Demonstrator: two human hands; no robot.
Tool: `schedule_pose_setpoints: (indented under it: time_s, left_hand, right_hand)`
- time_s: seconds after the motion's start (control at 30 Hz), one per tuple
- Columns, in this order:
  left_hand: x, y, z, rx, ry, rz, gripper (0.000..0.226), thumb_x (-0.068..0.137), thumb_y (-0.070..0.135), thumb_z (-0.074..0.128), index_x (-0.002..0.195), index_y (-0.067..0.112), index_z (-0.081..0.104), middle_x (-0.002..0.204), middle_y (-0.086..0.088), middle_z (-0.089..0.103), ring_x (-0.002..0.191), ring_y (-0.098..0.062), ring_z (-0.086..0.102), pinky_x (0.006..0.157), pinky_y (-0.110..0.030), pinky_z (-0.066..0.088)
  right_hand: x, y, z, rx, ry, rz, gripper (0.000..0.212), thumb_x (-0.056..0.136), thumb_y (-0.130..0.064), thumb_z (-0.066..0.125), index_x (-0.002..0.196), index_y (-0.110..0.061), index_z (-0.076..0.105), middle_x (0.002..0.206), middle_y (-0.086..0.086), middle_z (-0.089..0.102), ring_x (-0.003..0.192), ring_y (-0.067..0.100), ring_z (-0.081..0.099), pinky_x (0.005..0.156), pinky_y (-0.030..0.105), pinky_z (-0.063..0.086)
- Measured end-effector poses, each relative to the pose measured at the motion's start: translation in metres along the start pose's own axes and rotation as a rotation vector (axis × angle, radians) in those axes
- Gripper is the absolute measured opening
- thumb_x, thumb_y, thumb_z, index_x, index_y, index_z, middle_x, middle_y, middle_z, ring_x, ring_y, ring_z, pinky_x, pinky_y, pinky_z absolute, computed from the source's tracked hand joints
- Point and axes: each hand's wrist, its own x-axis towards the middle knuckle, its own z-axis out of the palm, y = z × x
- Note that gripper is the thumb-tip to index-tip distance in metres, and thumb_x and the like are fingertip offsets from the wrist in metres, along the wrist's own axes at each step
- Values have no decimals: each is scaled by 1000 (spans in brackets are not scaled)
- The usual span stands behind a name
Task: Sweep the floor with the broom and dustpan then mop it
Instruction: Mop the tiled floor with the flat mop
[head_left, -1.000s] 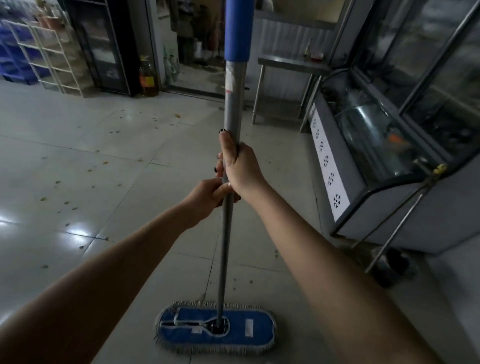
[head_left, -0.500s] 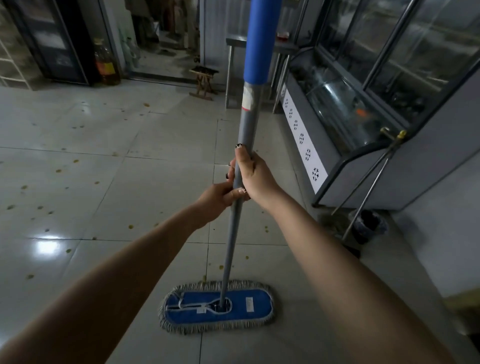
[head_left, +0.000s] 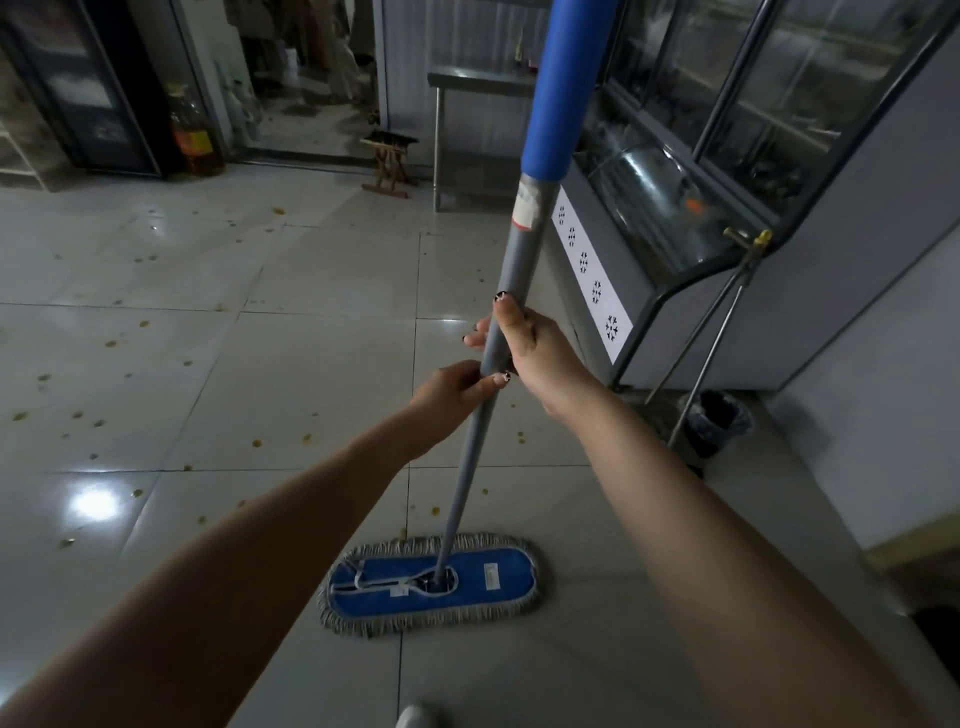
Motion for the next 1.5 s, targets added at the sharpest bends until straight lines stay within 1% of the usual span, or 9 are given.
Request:
schedule_pose_setpoints:
  time_s: [0.2, 0.33, 0.43, 0.57, 0.7, 0.9, 1.13, 1.27, 1.5]
  left_hand:
    - [-27, 3, 37, -5, 26, 32, 15, 91, 30, 54, 86, 16, 59, 65, 8, 49, 57, -2, 43, 52, -10, 35]
    - [-41, 8, 54, 15, 2, 58, 32, 91, 33, 54, 104, 5, 61, 81, -3, 60, 71, -10, 53, 65, -22, 45]
    - [-48, 9, 59, 23, -32, 73, 33, 91, 30, 54, 107, 2, 61, 91, -16, 63, 83, -21, 57, 79, -35, 49]
    - [-54, 8, 62, 19, -71, 113, 31, 91, 26, 55, 107, 1, 62, 93, -17, 63, 85, -23, 57, 74, -25, 48]
    - [-54, 6, 61, 43, -115, 124, 31, 91, 27, 55, 110, 4, 62, 103, -20, 65, 97, -31, 60, 87, -39, 49]
    - [-61, -3, 55, 24, -168, 174, 36, 87, 28, 59, 112, 4, 63, 99, -17, 66, 91, -27, 59, 86, -39, 48]
    - [-82, -15, 54, -5, -292, 227, 83, 61, 72, 54, 108, 5, 66, 89, -2, 61, 83, -18, 58, 79, -28, 46]
    - [-86, -24, 64, 48, -320, 255, 31, 84, 21, 66, 108, 2, 65, 92, -8, 65, 84, -18, 60, 73, -9, 45]
    - [-113, -28, 89, 135, -446, 206, 32, 83, 31, 66, 109, 12, 66, 86, 10, 60, 79, -3, 55, 66, 1, 39]
  right_hand:
    - [-41, 15, -26, 9, 3, 4, 34, 97, -42, 40, 79, -22, 60, 94, 7, 69, 98, 26, 66, 96, 47, 49]
    - [-66, 20, -40, 113, 1, 21, 32, 91, -45, 48, 81, -18, 62, 98, 10, 69, 108, 39, 61, 95, 60, 44]
    - [-83, 17, -49, 189, -36, 44, 66, 51, -72, 64, 82, -14, 63, 112, 22, 67, 113, 45, 56, 99, 58, 41]
    - [-92, 23, -57, 227, -117, 73, 93, 21, -80, 73, 85, -13, 64, 104, 12, 68, 110, 30, 63, 95, 43, 50]
    - [-100, 23, -60, 221, -119, 102, 95, 21, -78, 74, 89, -13, 64, 104, 4, 68, 102, 18, 65, 85, 27, 54]
    - [-117, 28, -49, 311, -61, 124, 87, 25, -72, 79, 87, -12, 66, 104, 5, 69, 109, 22, 62, 98, 40, 47]
    - [-148, 36, -44, 319, -118, 120, 71, 36, -67, 81, 84, -16, 72, 99, 0, 74, 106, 15, 66, 98, 42, 48]
    - [-169, 43, -48, 380, -157, 140, 60, 34, -62, 86, 77, -20, 79, 91, -5, 75, 103, 13, 67, 104, 46, 42]
    - [-216, 58, -58, 446, -216, 165, 63, 32, -53, 91, 81, -16, 79, 101, 2, 73, 111, 17, 62, 105, 40, 41]
